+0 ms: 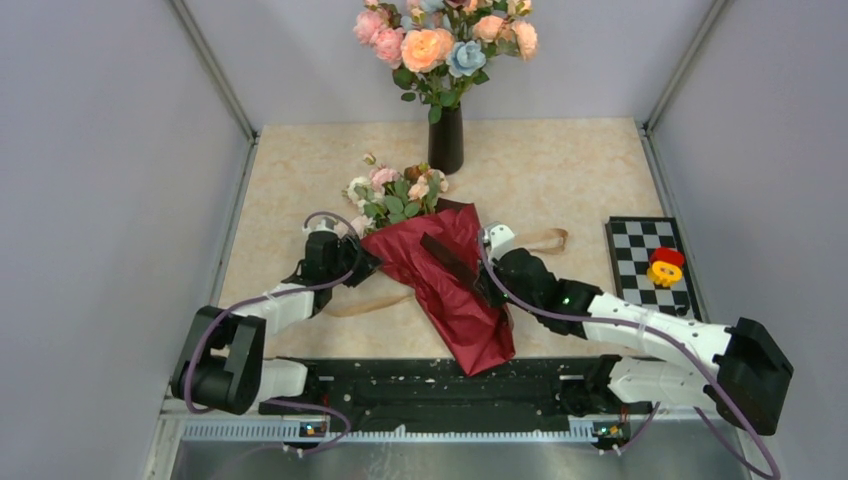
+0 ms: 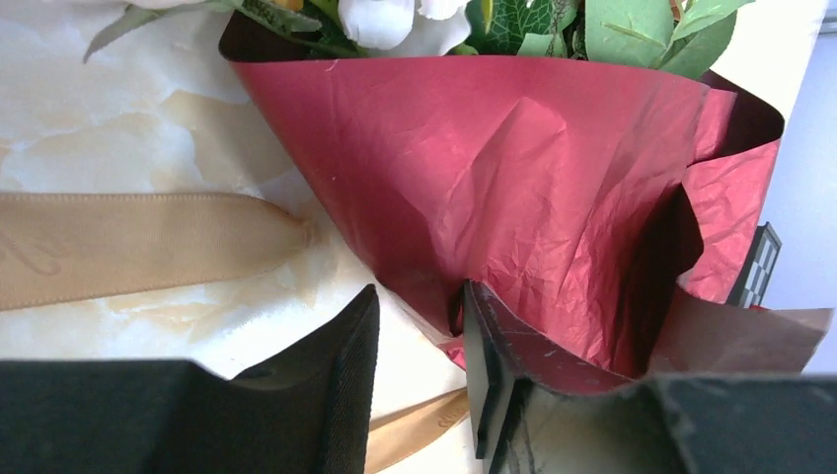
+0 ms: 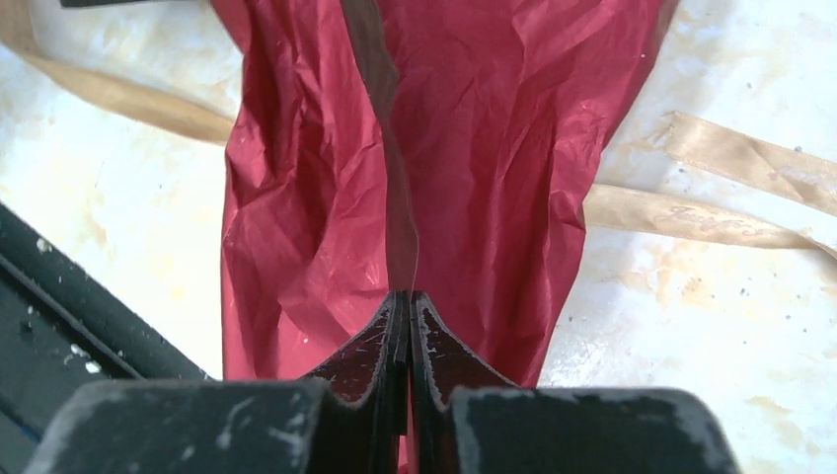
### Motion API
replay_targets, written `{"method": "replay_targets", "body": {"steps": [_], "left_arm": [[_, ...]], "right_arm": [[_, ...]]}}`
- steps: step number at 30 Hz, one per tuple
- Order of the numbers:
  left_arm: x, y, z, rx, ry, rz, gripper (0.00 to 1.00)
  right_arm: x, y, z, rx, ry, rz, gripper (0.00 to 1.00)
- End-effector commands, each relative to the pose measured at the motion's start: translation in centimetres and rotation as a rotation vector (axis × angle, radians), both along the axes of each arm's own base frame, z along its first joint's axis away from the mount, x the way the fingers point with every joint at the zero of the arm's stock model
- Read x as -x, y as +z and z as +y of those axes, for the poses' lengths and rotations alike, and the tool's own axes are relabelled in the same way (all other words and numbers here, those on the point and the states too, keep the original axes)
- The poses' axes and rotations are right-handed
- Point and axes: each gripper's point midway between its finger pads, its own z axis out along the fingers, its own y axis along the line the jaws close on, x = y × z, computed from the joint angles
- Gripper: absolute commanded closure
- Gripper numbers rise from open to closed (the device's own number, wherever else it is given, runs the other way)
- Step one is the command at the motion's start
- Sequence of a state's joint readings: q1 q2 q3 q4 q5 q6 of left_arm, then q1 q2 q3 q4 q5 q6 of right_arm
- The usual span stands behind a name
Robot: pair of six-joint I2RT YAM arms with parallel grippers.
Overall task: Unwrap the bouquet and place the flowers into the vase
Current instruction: Unfold the wrapping paper at the center of the board.
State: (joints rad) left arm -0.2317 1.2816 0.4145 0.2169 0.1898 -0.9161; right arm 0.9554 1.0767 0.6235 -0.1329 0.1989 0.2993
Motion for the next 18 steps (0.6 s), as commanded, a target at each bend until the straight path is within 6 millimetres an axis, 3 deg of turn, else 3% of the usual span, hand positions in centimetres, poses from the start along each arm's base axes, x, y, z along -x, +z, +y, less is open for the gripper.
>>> {"method": "replay_targets", "body": {"steps": [1,4,10,18], "left_arm": [[-2.0,1.8,-0.5,0.022,-0.002,-0.088,0.66],[-2.1,1.7,-0.3,0.015,0.012,-0.087,0.83],[-1.9,1.2,0.5,-0.010,0.054,-0.074,0.98],[-1.6,1.0,1.9,-0.043,0.123,-0.073,1.00]], "right_arm": [[-1.8,3.2,-0.1,-0.053,-0.102,-0.086,1.00],[-2.6,2.9,-1.5,-0.011,-0.183,-0.103,1.00],[-4.7,1.9,-5.0,0.017,-0.343,-0.086,1.00],[-7.7,0.9,-10.2,0.018,-0.554,-0.100,1.00]]}}
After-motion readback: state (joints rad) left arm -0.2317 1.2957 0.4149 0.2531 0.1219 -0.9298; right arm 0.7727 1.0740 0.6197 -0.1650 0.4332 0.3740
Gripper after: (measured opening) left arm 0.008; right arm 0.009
